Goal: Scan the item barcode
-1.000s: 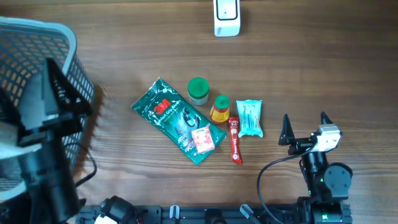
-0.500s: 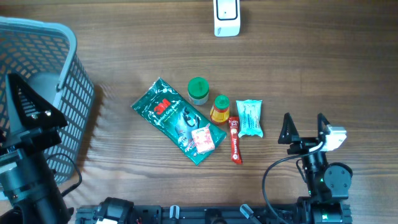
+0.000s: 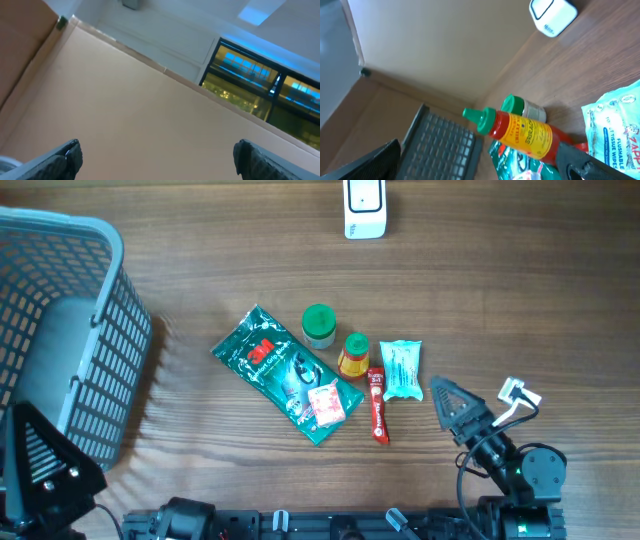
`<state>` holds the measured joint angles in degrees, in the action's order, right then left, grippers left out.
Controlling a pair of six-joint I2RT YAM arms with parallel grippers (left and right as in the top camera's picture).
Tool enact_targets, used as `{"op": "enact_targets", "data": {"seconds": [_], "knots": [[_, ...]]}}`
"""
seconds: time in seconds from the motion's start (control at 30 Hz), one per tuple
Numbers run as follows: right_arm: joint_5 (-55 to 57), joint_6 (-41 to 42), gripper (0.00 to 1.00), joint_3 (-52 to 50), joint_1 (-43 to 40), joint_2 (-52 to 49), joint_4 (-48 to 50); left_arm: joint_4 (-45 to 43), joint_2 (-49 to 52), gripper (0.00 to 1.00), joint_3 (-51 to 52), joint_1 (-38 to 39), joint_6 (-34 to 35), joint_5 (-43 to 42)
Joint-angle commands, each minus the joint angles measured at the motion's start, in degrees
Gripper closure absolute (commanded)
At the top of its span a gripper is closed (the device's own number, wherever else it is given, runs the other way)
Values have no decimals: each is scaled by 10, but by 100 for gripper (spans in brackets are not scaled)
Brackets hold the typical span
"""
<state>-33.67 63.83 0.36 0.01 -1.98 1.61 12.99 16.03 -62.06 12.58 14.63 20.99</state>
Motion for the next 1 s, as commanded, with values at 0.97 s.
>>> {"op": "enact_targets", "data": {"seconds": [0.97], "knots": [[212,-159,0,416,64,-502,-472,92,-122,0,115,-101,68,-85]]}}
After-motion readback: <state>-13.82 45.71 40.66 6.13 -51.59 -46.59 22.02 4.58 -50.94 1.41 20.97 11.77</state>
